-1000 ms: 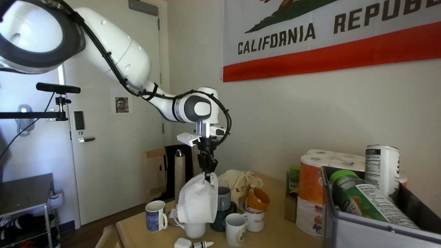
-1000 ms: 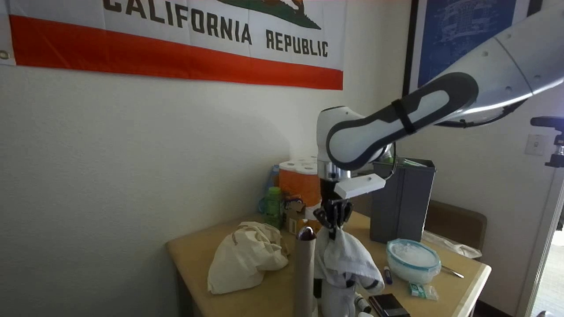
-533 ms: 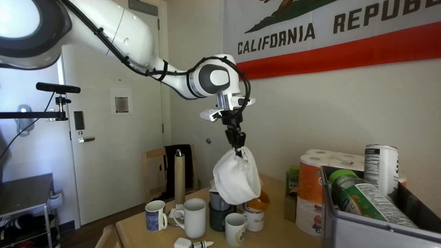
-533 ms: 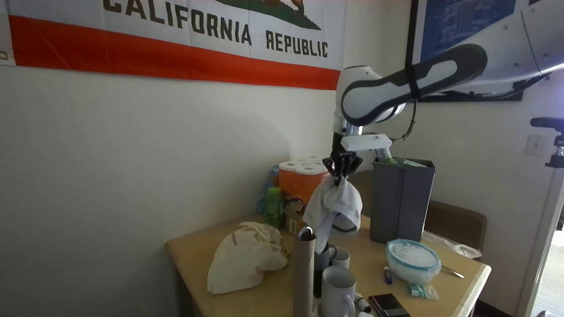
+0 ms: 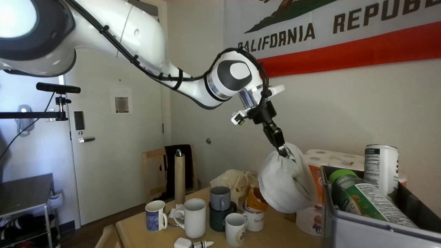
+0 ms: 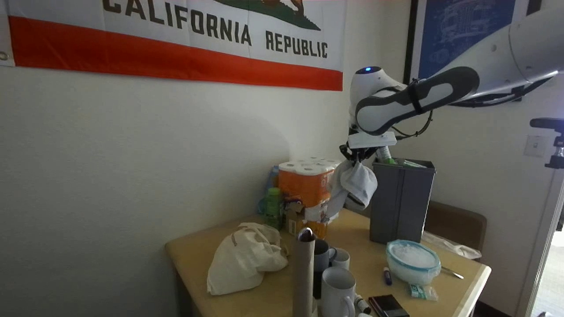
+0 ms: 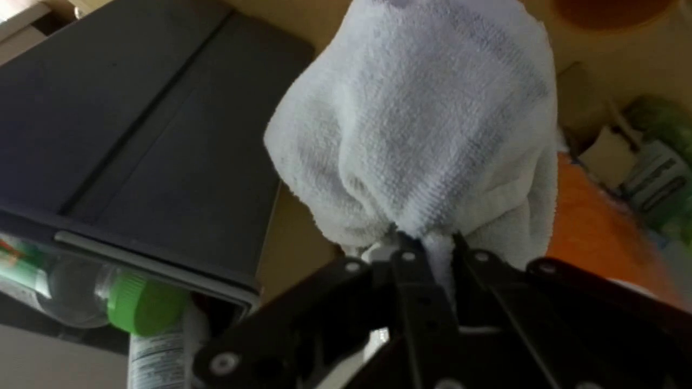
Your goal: Use the towel to wipe in a mug
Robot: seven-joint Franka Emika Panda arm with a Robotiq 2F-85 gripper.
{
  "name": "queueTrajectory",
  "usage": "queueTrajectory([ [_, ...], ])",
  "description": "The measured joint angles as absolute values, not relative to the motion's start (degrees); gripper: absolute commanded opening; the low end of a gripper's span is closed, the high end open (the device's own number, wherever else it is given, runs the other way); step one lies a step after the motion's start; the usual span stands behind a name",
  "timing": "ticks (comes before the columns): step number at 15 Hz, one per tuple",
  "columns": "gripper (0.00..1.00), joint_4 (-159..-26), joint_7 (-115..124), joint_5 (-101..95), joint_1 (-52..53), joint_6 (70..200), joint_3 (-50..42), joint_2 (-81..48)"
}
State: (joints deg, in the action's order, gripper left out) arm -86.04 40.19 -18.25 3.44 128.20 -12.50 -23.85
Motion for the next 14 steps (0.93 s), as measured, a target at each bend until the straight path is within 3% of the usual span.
queueTrajectory([
  [7, 0.03, -86.9, 53.5, -23.2, 2.8, 137.8, -15.6, -37.9],
  [8, 0.38, -86.9, 54.1, -22.8, 2.8, 138.7, -15.6, -39.7],
  [9, 0.39, -86.8, 54.4, -22.3, 2.8, 139.3, -15.6, -41.3],
  [14, 0.76, -85.8, 54.4, -20.9, 3.7, 139.8, -15.7, -44.4],
])
